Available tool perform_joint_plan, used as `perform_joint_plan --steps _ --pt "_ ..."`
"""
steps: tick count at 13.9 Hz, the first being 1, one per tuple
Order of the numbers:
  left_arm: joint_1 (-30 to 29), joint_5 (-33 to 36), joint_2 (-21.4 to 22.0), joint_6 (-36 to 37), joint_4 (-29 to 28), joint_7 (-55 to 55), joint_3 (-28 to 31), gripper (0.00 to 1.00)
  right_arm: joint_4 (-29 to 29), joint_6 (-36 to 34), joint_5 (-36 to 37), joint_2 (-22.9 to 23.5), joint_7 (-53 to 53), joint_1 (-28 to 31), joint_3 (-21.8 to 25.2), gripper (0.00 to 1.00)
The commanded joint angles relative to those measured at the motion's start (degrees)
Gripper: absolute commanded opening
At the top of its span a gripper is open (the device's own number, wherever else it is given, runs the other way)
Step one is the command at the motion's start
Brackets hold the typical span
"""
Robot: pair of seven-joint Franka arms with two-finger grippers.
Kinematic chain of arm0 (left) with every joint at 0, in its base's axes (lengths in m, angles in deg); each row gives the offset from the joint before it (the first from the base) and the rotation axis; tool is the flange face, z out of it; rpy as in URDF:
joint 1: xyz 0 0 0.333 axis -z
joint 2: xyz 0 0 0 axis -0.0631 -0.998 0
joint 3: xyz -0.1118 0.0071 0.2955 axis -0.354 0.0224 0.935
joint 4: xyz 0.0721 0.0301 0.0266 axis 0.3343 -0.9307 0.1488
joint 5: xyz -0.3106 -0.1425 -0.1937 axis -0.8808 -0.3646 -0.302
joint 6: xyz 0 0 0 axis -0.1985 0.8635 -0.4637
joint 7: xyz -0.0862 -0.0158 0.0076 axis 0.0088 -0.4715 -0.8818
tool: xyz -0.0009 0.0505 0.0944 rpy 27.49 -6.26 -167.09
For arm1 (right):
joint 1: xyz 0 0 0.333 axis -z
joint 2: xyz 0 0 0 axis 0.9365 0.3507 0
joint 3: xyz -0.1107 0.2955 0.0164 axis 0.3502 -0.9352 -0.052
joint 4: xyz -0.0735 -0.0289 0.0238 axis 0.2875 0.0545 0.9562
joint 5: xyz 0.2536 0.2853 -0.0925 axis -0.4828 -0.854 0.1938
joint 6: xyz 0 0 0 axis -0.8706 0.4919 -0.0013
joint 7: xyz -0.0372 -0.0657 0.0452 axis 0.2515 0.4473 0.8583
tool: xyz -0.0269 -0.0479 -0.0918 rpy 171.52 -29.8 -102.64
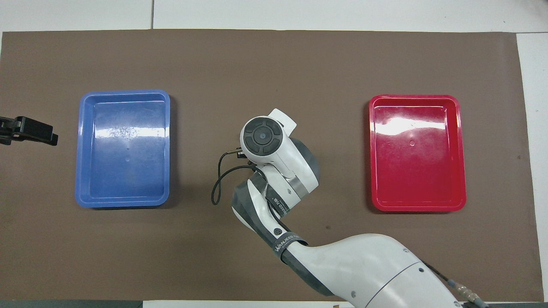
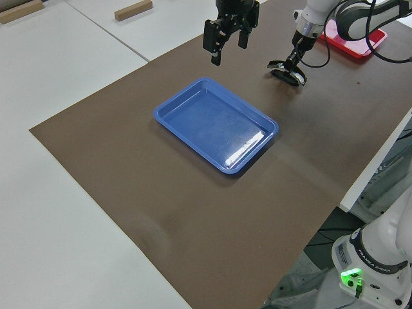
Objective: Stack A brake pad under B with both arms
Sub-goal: 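Lower the silver pad onto the dark pad with the right gripper and release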
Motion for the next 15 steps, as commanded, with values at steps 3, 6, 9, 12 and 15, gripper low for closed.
perform_joint_plan --steps 3,6,9,12,15 --pt "-0.7 0.2 1.5 -1.0 -1.8 -0.1 0.1 1.00 3.0 1.7 -0.8 -0.7 1.3 -0.2 -1.4 1.00" --pt "-0.7 0.2 1.5 -0.8 -1.8 -0.1 0.1 1.00 2.6 0.7 -0.8 -1.7 1.3 -0.1 -1.5 1.00" --pt "-0.7 0.2 1.5 -0.8 -1.8 -0.1 0.1 1.00 2.6 -2.8 -0.5 -6.7 0.9 2.1 -0.8 1.00" --pt "-0.7 0.2 1.5 -0.8 -1.8 -0.1 0.2 1.00 2.8 -6.6 0.0 -13.3 1.3 10.3 -0.8 1.00" --pt "-0.7 0.2 1.5 -0.8 -1.8 -0.1 0.2 1.00 2.7 -9.8 0.5 -17.4 0.8 15.4 -0.6 1.00"
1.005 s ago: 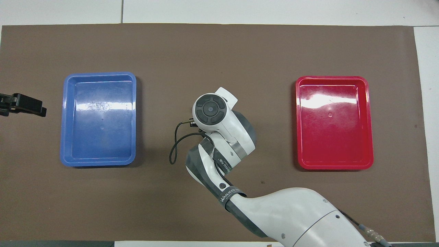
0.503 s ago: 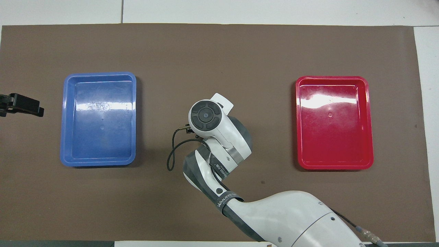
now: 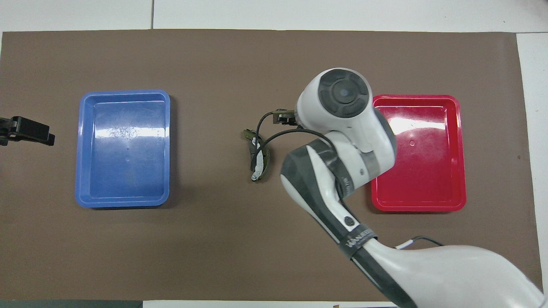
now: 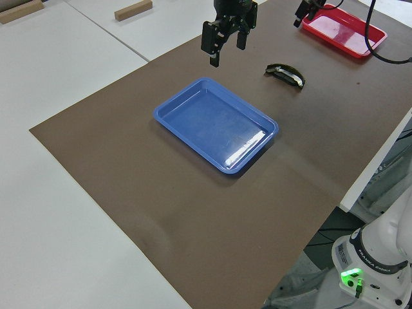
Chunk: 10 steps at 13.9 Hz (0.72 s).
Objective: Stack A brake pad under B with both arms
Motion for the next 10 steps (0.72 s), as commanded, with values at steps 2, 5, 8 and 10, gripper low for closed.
perform_joint_plan --steps 2,5,8,10 --pt "-0.3 0.2 1.5 -0.8 -1.8 -0.1 -0.2 1.00 1.5 -4.0 3.5 -4.5 0.4 5.6 -0.8 1.00" --pt "-0.3 0.2 1.5 -0.8 -1.8 -0.1 -0.2 1.00 1.5 -9.3 4.3 -8.2 1.6 11.5 -0.9 1.00" --pt "-0.3 0.2 1.5 -0.8 -1.8 -0.1 -0.2 1.00 1.4 -14.4 4.0 -11.9 8.7 17.0 -0.9 1.00" --pt "-0.3 0.2 1.5 -0.8 -1.8 -0.1 -0.2 1.00 1.5 -19.1 3.2 -14.8 12.7 20.0 -1.0 1.00"
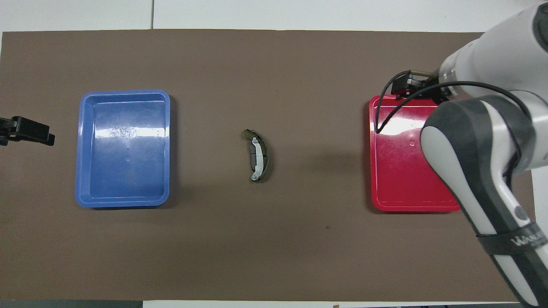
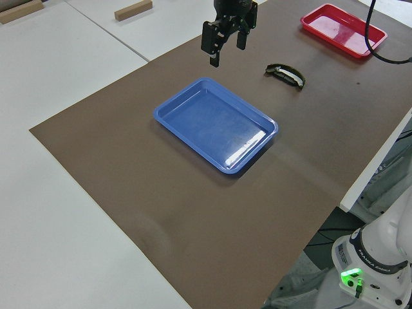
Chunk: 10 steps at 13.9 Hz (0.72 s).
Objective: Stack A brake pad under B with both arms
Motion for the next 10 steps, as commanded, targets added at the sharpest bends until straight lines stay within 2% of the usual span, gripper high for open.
perform_joint_plan --steps 1,5,10 --pt "-0.3 0.2 1.5 -0.8 -1.8 -0.1 -0.2 1.00 1.4 -4.9 -0.8 -4.6 5.0 3.0 -0.9 1.00" --pt "-0.3 0.2 1.5 -0.8 -1.8 -0.1 -0.2 1.00 2.2 -14.7 -0.8 -8.7 7.2 7.4 -0.8 1.00" --pt "-0.3 0.2 1.5 -0.8 -1.8 -0.1 -0.2 1.00 0.1 -17.0 -0.9 -9.8 11.1 10.1 -0.6 1.00"
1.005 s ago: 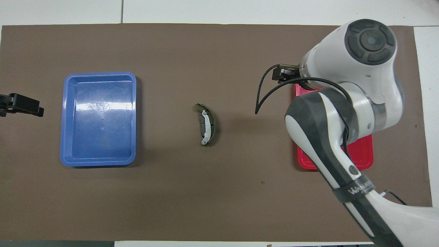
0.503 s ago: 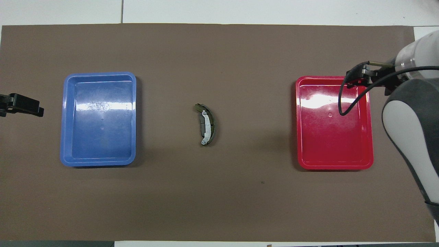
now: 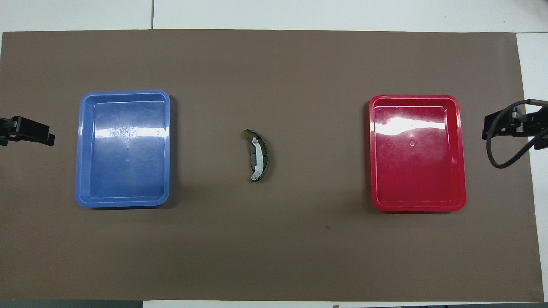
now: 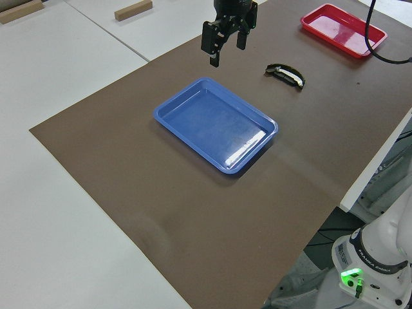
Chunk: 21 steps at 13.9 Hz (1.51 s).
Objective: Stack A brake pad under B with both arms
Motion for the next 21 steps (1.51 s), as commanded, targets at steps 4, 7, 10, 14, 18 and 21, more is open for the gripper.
perform_joint_plan --steps 4,7,10,14,18,21 --pt "-0.3 0.2 1.5 -0.8 -1.8 -0.1 -0.2 1.00 -5.0 -4.4 -3.2 0.5 2.6 1.3 -0.6 1.00" --pt "-0.3 0.2 1.5 -0.8 -1.8 -0.1 -0.2 1.00 -8.5 -8.3 -4.5 1.9 3.3 1.2 -0.7 1.00" --pt "-0.3 0.2 1.5 -0.8 -1.8 -0.1 -0.2 1.00 -7.4 -6.3 -3.0 1.8 4.2 0.4 -0.8 1.00" --pt "-0.3 0.2 1.5 -0.8 -1.8 -0.1 -0.2 1.00 -5.7 -5.3 -2.5 1.1 4.2 0.3 -1.2 1.00" --pt "-0.3 0.2 1.5 -0.8 -1.8 -0.1 -0.2 1.00 -5.6 -5.1 -2.2 1.1 4.3 0.2 -1.4 1.00" --pt "-0.3 0.2 1.5 -0.8 -1.8 -0.1 -0.2 1.00 -5.2 -4.3 0.2 1.0 4.7 -0.8 -1.5 1.00"
